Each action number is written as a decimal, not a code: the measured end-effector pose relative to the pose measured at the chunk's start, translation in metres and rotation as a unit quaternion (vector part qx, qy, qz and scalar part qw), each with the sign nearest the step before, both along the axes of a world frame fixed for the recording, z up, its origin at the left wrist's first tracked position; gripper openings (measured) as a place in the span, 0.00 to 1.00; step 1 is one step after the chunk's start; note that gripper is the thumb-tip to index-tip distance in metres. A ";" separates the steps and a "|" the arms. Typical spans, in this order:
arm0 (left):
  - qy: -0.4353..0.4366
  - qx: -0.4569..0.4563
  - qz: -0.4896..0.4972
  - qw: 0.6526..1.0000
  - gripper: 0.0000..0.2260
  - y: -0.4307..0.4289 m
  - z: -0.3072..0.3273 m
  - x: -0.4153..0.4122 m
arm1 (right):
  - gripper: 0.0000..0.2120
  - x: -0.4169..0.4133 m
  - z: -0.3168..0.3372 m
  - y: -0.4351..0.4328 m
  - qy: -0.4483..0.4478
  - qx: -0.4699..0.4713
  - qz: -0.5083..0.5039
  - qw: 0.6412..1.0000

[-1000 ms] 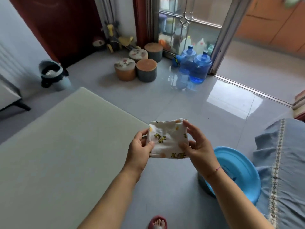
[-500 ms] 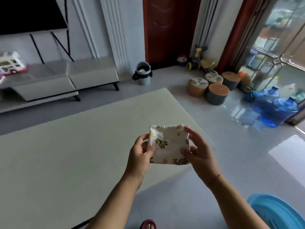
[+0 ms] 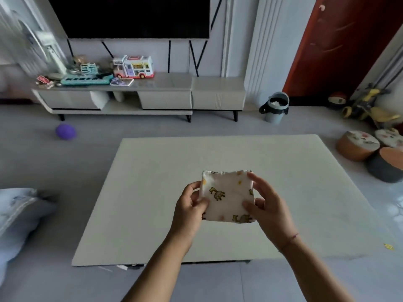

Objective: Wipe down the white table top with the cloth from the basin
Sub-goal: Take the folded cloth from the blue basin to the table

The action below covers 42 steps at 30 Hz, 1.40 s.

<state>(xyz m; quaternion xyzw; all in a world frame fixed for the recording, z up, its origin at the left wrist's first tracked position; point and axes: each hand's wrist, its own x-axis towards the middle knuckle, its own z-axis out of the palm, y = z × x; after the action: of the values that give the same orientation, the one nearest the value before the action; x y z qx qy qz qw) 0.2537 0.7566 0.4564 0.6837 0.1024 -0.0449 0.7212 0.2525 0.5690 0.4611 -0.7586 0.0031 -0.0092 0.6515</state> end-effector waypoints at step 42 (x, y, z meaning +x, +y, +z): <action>0.204 0.179 -0.009 0.962 0.22 0.467 -0.306 0.030 | 0.30 0.050 -0.298 0.489 0.226 -0.244 0.062 0.941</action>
<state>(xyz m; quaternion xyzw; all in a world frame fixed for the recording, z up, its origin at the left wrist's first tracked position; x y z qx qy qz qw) 0.2841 1.2237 0.1507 0.7791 0.2472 -0.1708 0.5502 0.3023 1.0581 0.1628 -0.8749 0.1008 0.2031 0.4279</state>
